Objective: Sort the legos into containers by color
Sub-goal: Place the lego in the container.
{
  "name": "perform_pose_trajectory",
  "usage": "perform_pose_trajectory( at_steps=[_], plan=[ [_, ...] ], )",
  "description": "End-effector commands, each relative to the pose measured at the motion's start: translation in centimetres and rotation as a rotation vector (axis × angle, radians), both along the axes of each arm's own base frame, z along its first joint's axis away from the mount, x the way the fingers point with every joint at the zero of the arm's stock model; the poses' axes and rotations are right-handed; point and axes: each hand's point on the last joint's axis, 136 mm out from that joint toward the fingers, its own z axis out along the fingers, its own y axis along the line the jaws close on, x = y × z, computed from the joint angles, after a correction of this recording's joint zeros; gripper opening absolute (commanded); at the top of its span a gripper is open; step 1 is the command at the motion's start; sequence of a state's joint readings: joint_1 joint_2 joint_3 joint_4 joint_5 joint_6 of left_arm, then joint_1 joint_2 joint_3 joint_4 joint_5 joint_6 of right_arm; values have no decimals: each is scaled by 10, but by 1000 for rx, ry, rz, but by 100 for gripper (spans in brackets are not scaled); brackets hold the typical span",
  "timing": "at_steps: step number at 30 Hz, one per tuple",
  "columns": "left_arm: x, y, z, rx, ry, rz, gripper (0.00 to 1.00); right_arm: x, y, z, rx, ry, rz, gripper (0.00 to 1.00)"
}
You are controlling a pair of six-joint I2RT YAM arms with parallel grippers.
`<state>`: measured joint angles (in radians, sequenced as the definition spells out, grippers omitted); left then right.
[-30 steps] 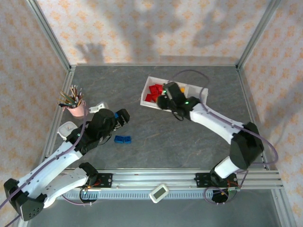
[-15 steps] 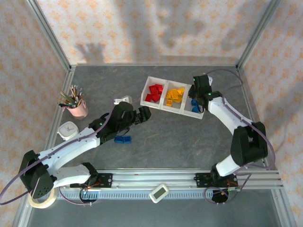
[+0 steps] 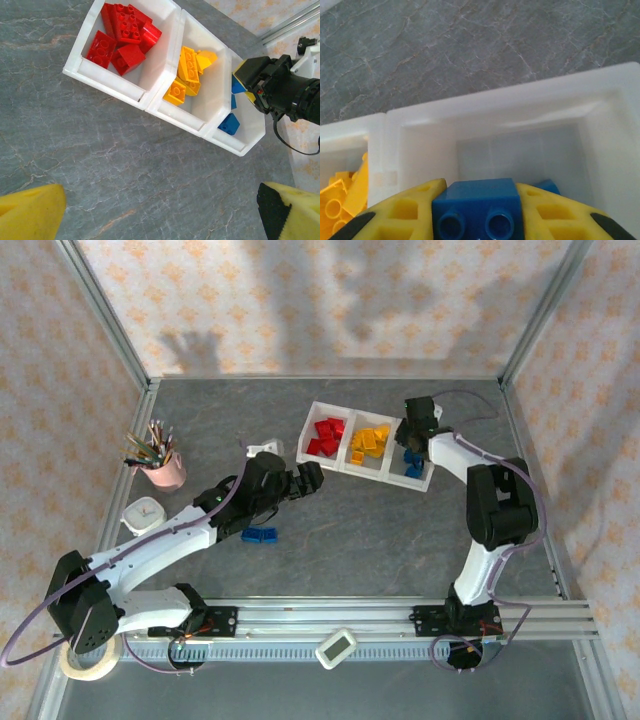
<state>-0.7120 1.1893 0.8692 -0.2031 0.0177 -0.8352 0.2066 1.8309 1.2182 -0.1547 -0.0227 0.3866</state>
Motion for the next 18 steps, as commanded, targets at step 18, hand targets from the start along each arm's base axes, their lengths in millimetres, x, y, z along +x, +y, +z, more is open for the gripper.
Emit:
perform_pose_trajectory(
  at_steps=[18],
  plan=[
    [-4,32,22,20,-66,83,99,-39,24,72,51,-100,116,53]
  ],
)
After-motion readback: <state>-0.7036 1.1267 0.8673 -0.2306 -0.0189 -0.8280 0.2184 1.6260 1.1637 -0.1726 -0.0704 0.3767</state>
